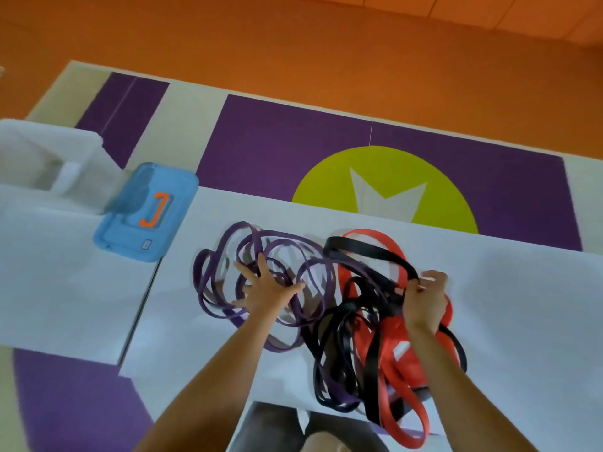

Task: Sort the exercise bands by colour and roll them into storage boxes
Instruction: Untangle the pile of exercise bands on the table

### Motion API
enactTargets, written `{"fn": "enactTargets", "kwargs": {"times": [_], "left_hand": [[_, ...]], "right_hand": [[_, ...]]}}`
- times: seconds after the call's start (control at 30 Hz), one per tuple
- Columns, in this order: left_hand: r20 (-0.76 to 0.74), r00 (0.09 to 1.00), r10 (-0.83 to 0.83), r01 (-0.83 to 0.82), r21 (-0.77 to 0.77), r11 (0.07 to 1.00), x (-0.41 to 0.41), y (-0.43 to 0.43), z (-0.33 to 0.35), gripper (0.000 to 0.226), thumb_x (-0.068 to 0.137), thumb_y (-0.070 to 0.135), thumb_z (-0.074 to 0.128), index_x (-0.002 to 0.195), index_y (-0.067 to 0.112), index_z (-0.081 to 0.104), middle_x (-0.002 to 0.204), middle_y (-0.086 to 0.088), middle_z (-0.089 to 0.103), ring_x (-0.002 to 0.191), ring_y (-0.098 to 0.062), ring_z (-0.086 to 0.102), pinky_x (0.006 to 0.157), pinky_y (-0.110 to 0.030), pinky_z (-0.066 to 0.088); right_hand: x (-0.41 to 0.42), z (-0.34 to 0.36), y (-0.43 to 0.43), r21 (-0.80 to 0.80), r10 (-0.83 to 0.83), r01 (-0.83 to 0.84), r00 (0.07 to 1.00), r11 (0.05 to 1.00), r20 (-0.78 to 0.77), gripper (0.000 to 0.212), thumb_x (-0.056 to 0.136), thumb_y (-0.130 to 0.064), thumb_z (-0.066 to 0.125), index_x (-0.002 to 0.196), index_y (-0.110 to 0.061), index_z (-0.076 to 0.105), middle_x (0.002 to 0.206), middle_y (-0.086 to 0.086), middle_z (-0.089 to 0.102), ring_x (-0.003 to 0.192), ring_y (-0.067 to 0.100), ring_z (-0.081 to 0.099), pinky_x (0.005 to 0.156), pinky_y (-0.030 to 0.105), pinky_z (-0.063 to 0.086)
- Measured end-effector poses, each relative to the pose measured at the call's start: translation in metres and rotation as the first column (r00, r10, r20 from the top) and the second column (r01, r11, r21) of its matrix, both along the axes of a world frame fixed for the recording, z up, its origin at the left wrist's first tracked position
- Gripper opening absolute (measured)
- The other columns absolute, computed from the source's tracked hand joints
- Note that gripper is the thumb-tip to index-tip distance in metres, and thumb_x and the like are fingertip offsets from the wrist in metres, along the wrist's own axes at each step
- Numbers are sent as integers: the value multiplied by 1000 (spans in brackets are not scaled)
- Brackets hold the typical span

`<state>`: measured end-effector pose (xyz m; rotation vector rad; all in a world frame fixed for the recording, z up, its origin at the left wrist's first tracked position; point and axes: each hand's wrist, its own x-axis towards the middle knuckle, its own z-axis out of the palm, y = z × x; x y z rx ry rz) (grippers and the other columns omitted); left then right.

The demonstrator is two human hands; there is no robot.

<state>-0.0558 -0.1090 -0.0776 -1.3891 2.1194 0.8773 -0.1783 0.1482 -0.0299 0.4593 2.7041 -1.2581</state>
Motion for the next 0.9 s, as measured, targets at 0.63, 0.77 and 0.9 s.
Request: {"fn": "enactTargets", "kwargs": {"times": [0.63,0.77,0.9], "left_hand": [[-196,971,138,-144,-14,990,0,2,17,35,81,16,80,110,13,60,80,-3,70,76,-27,72,56,-29,51],[-346,916,203,-225,-23,974,8,-2,55,17,84,16,81,92,11,67,74,-1,67,79,-28,70,61,-28,47],[-523,815,248,-340,-85,937,17,-12,103,16,85,14,81,93,11,67,82,-7,70,78,-29,66,75,-37,51]], "right_hand": [[-29,-25,69,61,245,-265,944,962,220,39,91,4,47,100,-20,76,92,9,75,70,25,68,62,31,46],[-30,-22,73,49,320,-337,924,940,208,38,100,-1,46,123,-13,74,86,7,71,63,15,62,57,29,45],[-30,-24,80,47,399,-423,881,905,253,37,103,-6,49,134,-10,67,77,9,69,52,19,57,50,29,42]]}}
